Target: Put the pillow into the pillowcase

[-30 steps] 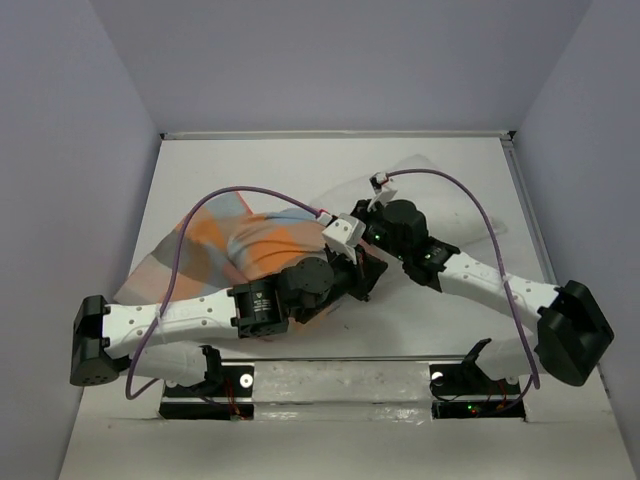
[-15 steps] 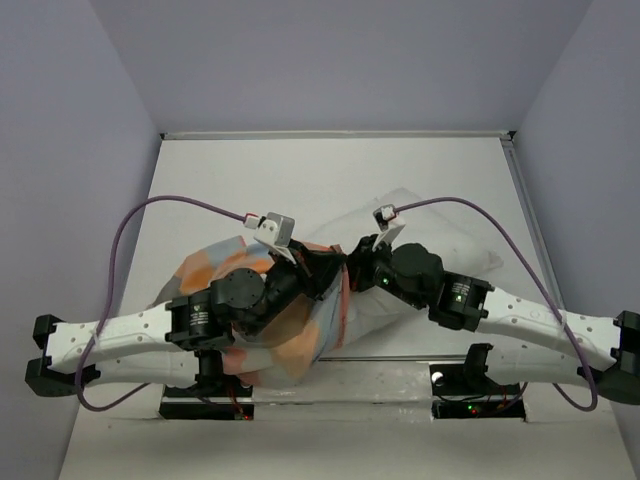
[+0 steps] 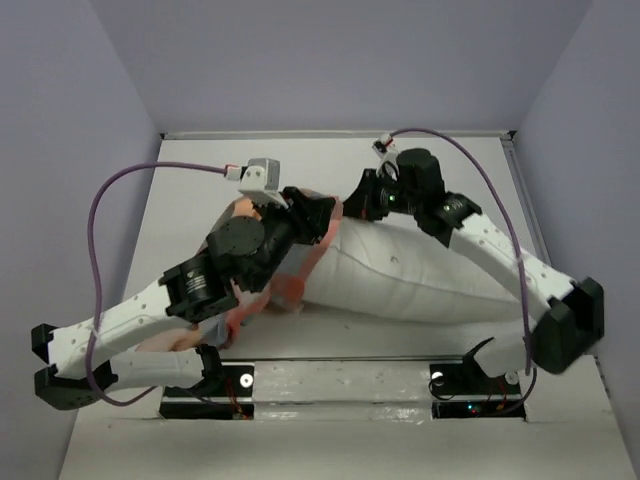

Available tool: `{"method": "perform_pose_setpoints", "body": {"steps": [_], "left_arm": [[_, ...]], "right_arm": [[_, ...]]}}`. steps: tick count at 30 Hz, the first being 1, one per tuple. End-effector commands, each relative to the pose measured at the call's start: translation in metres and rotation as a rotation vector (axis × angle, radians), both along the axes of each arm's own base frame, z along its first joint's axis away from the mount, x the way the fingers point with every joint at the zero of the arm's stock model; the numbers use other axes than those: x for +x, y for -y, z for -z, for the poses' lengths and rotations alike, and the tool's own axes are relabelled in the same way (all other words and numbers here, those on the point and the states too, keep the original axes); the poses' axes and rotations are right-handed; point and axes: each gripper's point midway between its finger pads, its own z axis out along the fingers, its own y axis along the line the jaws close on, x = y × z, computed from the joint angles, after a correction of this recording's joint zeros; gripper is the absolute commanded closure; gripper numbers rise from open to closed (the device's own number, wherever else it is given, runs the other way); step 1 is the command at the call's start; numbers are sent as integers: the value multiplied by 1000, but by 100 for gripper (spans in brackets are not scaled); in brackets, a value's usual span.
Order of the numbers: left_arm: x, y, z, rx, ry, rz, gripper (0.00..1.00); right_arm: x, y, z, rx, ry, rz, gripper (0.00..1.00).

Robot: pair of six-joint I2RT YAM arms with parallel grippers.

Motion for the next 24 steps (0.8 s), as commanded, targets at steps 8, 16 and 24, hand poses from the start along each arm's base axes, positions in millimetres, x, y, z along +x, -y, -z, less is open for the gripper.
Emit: {"method": "perform_pose_setpoints", "body": {"steps": [8,16,24], "left_arm": [[222,10,28,218,30,-222,14],[173,-23,42,203,41,-281,11],[130,-86,127,208,-78,-400,11]], "right_arm": [[262,44,72,173,-297,87,75],[295,129,24,-86,-13,349,17],[207,190,-47,-350,269,581,9]]}}
